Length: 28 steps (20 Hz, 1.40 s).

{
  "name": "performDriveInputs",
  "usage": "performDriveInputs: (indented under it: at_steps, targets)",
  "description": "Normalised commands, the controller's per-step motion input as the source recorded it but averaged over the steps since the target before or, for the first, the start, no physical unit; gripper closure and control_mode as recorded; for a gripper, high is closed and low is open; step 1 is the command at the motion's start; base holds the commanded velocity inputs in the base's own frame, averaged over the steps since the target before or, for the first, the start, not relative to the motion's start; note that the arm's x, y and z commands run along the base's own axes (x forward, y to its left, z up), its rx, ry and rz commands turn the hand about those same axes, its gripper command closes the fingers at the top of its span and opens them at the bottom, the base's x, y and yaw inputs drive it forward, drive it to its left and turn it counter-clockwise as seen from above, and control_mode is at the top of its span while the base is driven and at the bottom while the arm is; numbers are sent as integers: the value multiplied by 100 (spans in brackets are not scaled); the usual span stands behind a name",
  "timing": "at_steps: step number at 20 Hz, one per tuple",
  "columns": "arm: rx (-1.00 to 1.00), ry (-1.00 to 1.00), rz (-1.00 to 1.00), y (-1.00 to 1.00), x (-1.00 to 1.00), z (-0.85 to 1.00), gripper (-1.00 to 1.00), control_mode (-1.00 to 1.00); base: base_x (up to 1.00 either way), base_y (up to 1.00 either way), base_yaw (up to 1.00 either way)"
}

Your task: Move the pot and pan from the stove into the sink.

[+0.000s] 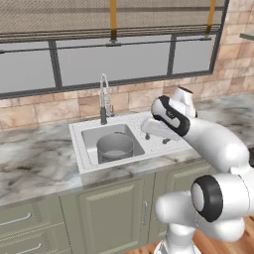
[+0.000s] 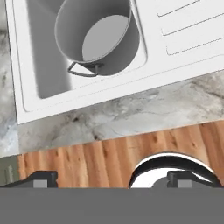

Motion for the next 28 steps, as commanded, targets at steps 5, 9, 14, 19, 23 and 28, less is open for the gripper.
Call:
performDriveInputs:
  at_steps: [5, 9, 14, 19, 23, 28]
  targets:
    - [0, -22, 4, 0, -16, 0, -100, -100, 0, 0, 0]
    - [0, 0, 0, 0, -4, 0, -100, 100, -17, 7, 3]
    - [0, 0, 0, 0, 0, 0, -100, 100, -43, 66, 18]
    - [0, 0, 0, 0, 0, 0, -100, 100, -26, 46, 36]
    - [0, 0, 0, 0, 0, 0, -100, 100, -16, 23, 43]
    - [0, 0, 0, 0, 0, 0, -100, 100, -13, 14, 45]
